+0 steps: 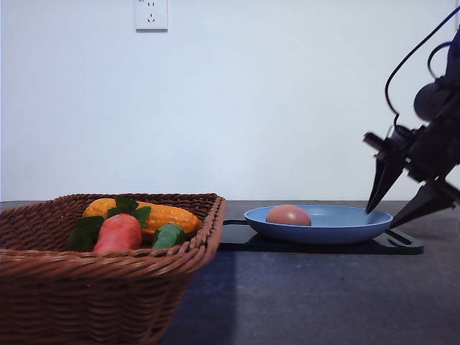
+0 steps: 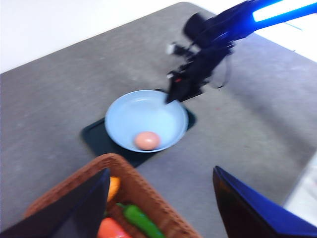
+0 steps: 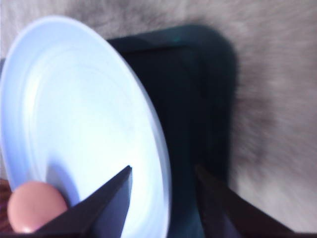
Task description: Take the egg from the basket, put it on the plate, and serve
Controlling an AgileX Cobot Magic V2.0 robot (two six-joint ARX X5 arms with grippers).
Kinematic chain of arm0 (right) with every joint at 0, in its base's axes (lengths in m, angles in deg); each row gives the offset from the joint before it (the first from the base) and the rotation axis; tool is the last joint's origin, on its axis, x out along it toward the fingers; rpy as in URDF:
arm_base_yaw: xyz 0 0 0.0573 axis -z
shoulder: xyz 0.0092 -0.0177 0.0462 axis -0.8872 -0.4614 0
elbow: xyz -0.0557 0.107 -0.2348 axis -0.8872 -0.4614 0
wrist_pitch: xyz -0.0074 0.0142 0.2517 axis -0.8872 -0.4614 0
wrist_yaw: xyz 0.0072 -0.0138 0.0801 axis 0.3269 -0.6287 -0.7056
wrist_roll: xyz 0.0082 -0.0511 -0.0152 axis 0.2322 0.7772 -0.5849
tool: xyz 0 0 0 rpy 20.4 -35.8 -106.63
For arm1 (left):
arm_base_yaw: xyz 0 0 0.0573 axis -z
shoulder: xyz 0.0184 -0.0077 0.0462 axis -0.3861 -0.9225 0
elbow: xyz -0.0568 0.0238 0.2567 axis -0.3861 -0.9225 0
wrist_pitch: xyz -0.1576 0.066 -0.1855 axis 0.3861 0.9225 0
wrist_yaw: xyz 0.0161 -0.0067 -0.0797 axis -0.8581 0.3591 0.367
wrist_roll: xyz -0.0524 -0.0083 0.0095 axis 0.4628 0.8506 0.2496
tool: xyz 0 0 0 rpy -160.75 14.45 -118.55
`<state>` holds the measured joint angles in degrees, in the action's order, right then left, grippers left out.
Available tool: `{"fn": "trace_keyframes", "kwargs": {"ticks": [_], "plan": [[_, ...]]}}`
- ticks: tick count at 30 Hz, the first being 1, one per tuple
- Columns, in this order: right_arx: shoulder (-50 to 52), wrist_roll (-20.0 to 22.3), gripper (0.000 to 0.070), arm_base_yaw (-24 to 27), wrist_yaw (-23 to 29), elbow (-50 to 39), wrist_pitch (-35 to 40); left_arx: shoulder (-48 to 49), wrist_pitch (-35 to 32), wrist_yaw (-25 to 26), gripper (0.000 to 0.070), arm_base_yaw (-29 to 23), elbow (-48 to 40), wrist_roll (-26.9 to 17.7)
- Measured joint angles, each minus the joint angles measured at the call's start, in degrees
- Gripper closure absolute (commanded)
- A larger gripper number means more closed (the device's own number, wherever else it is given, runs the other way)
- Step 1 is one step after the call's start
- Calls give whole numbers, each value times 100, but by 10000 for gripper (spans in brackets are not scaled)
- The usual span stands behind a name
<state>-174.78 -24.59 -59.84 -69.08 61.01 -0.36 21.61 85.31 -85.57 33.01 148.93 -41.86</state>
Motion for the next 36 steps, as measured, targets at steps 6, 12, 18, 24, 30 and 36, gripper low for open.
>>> {"fn": "trace_keyframes", "kwargs": {"ticks": [6, 12, 18, 24, 30, 36], "plan": [[721, 27, 606, 174, 25, 99, -407, -409, -4, -775, 605, -118, 0, -299], [1611, 393, 700, 134, 85, 103, -1124, -997, -11, -1109, 700, -637, 0, -456], [2730, 725, 700, -406, 940, -14, -1491, -1543, -11, -1106, 700, -1501, 0, -674], [3903, 812, 700, -1217, 2210, -554, -1428, -1611, -206, -785, 700, -2515, -121, -715], [5124, 822, 700, -1996, 3427, -1547, -492, -1146, -872, 36, 700, -3250, -957, -678], [6284, 822, 700, -2269, 3793, -2937, 948, -145, -2183, 303, 700, -3294, -2338, -554]]}}
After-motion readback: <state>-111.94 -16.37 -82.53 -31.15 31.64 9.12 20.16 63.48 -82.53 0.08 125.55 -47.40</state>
